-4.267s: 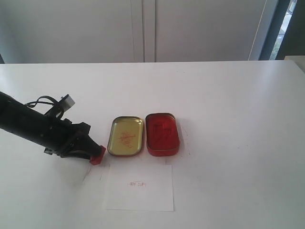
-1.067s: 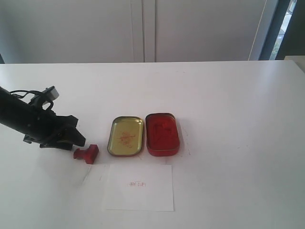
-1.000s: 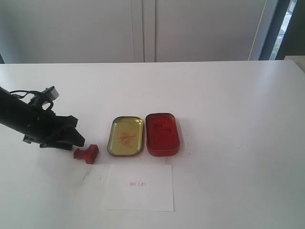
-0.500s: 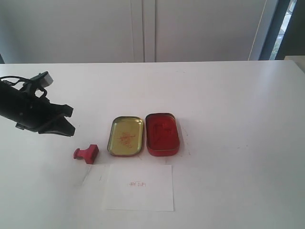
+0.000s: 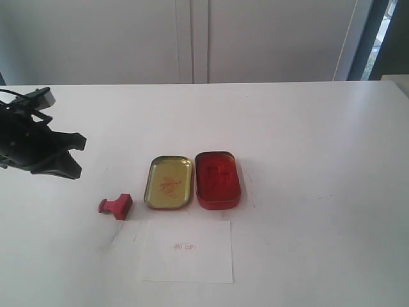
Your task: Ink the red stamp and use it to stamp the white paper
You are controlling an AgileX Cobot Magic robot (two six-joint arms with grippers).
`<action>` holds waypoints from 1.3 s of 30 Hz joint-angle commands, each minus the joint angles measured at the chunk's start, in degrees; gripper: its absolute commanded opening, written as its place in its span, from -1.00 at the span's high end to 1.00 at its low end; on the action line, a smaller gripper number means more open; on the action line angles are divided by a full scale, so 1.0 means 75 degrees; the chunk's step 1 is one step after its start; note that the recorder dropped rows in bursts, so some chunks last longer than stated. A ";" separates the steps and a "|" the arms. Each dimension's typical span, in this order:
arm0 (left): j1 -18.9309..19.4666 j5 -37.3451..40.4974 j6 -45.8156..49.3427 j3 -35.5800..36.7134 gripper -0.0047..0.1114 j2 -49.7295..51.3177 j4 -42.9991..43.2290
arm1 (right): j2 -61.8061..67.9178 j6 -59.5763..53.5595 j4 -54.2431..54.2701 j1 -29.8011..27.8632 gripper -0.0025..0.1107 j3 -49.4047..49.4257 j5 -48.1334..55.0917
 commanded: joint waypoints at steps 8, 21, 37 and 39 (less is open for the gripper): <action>0.0013 -0.0609 -0.1361 0.0891 0.92 -0.1264 0.1418 | -0.0048 0.0002 -0.0063 -0.0024 0.96 0.0043 -0.0108; 0.0013 -0.0858 -0.1081 0.1747 0.92 -0.2805 0.1402 | -0.0048 0.0002 -0.0063 -0.0024 0.96 0.0043 -0.0108; 0.0013 -0.0978 0.0163 0.1747 0.92 -0.2816 0.1483 | -0.0048 0.0002 -0.0063 -0.0024 0.96 0.0043 -0.0108; 0.0013 -0.0978 0.0164 0.1747 0.92 -0.2873 0.1483 | -0.0048 0.0002 -0.0063 -0.0024 0.96 0.0043 -0.0108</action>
